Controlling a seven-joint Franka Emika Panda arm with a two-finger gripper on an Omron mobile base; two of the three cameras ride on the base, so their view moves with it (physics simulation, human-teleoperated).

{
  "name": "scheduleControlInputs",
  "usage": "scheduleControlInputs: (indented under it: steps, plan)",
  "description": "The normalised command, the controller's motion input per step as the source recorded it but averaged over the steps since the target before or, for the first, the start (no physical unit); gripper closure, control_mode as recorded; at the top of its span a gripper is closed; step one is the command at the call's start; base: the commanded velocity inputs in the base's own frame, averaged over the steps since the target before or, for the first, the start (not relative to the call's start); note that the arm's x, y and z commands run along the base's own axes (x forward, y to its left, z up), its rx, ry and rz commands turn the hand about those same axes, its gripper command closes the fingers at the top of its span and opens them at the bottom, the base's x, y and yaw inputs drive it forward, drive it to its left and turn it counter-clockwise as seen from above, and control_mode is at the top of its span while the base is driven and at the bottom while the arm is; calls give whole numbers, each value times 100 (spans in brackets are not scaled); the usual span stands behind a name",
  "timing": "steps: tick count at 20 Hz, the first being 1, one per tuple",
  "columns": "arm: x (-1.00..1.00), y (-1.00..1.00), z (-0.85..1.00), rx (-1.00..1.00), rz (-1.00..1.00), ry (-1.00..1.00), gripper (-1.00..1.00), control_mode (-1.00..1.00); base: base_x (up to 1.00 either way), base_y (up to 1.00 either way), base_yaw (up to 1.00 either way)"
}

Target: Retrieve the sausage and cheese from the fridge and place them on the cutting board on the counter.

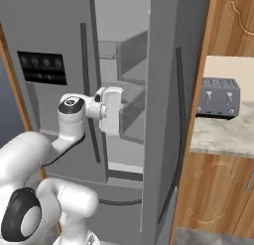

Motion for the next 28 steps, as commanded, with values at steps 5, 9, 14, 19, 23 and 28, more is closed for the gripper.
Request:
scheduleControlInputs:
  steps: [5,9,14,19,23,28]
  plan:
    - [-64,-100,0,0,-19,14,-100,-100,0,0,0]
    - [-68,-100,0,2,-18,6,-100,-100,0,0,0]
    - [-25,-45,0,10,-3,0,-100,-100,0,0,0]
    - [-39,64,16,15,4,-59,-100,-100,0,0,0]
    - [-46,93,41,30,19,-74,-100,-100,0,0,0]
    - [-68,74,43,36,15,-78,-100,-100,0,0,0]
